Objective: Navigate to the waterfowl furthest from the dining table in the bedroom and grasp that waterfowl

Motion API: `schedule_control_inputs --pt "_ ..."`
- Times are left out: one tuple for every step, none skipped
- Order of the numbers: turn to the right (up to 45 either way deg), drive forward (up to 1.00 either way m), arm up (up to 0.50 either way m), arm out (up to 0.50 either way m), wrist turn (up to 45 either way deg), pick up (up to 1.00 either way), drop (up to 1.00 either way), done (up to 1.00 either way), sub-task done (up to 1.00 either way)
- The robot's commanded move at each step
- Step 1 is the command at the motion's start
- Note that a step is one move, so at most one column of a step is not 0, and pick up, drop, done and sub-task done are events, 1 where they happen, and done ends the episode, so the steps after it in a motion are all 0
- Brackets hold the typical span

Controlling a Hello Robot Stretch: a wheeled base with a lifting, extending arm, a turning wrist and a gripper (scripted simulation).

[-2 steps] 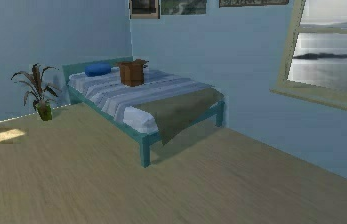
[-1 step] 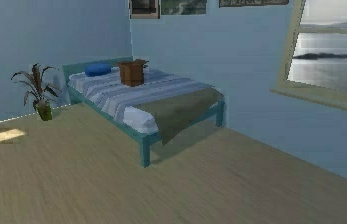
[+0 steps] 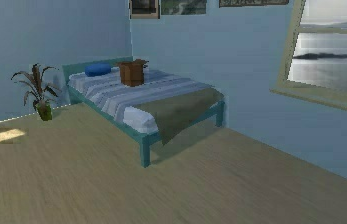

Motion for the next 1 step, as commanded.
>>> schedule_control_inputs --pt "0.0 0.00 0.00 0.00 0.0 0.00 0.00 1.00 0.00"
